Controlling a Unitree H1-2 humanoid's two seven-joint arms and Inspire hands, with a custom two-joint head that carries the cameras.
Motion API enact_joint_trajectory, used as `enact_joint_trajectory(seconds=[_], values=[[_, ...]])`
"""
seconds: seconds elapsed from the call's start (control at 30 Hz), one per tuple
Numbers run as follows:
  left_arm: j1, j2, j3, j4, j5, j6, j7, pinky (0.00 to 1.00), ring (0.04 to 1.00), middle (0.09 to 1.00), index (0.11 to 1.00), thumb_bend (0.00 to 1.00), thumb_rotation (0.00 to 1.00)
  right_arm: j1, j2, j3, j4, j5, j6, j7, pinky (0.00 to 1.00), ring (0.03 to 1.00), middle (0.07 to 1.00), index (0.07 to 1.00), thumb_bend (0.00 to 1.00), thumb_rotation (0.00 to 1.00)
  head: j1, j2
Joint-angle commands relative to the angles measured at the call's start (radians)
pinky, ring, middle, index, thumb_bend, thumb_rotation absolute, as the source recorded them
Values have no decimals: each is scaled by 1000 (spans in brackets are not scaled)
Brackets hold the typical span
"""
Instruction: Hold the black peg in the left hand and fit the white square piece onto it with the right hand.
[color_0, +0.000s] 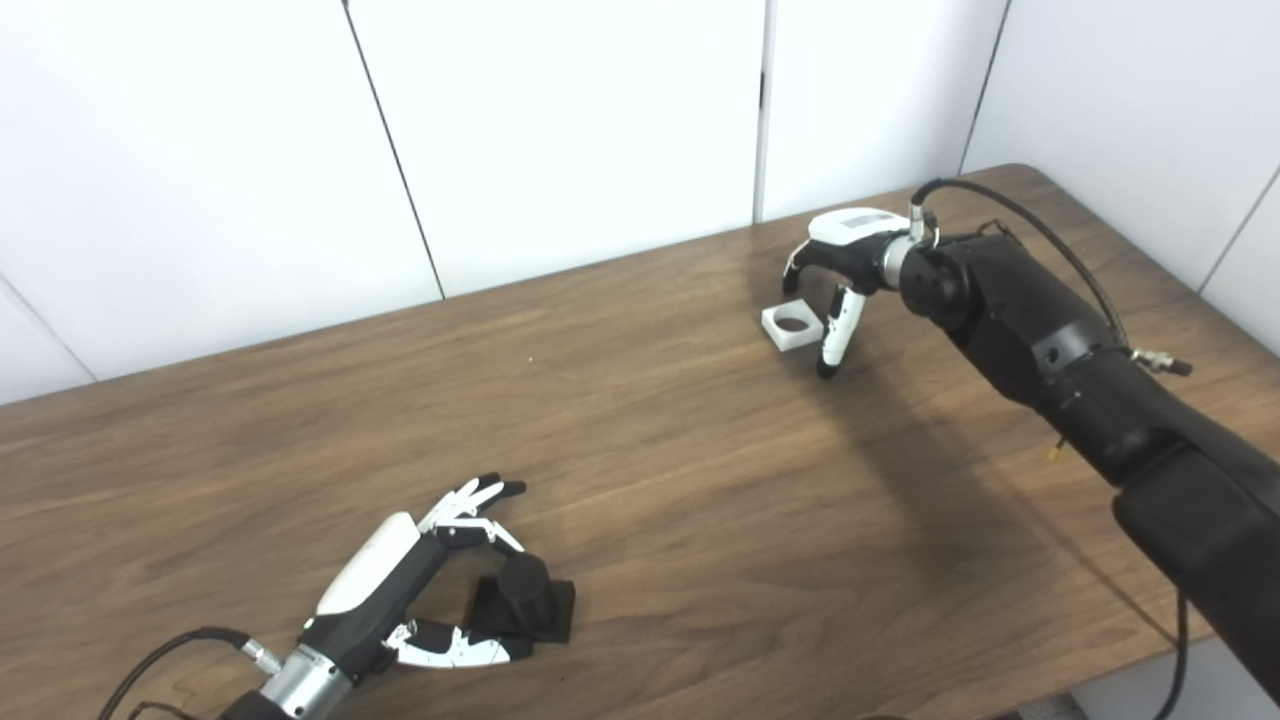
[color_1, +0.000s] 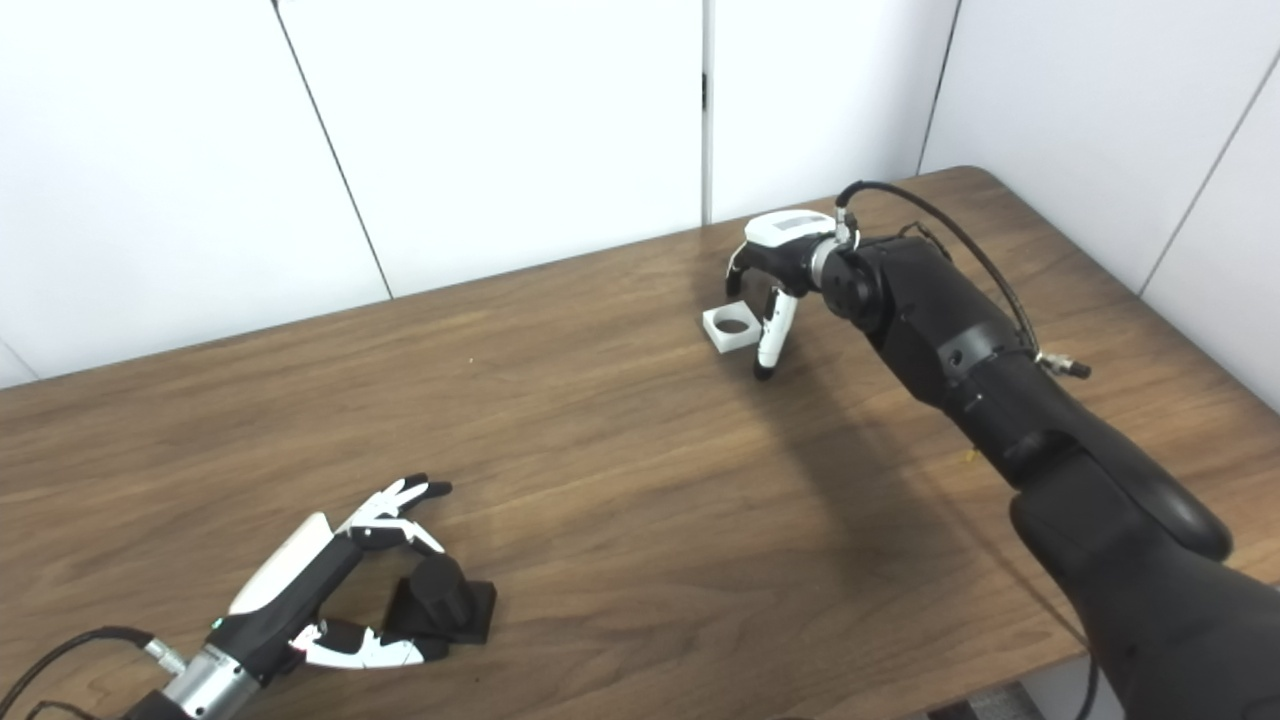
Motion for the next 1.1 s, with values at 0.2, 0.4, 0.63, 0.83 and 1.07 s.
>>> enact_joint_trajectory(seconds=[0.2,0.4,0.63,0.83,1.07], values=[[20,18,-22,-4,59,32,-31,997,1000,942,493,521,63,-17,44,43,31,-15,-29,-52,819,877,843,667,743,240,3,0],[19,18,-23,3,57,21,-27,995,1000,942,493,521,64,-25,54,55,60,-20,-31,-68,818,867,823,517,550,165,4,1],[22,19,-24,-2,57,21,-25,996,1000,941,493,521,64,-25,54,64,64,-26,-24,-76,812,852,799,491,514,148,6,5],[23,21,-26,-3,62,23,-23,990,999,942,493,521,64,-16,52,60,63,-16,-30,-85,799,836,780,488,512,146,7,6],[26,19,-26,-5,57,30,-26,995,1000,941,493,521,64,-10,50,57,59,-10,-27,-89,794,824,768,486,514,144,5,9]])
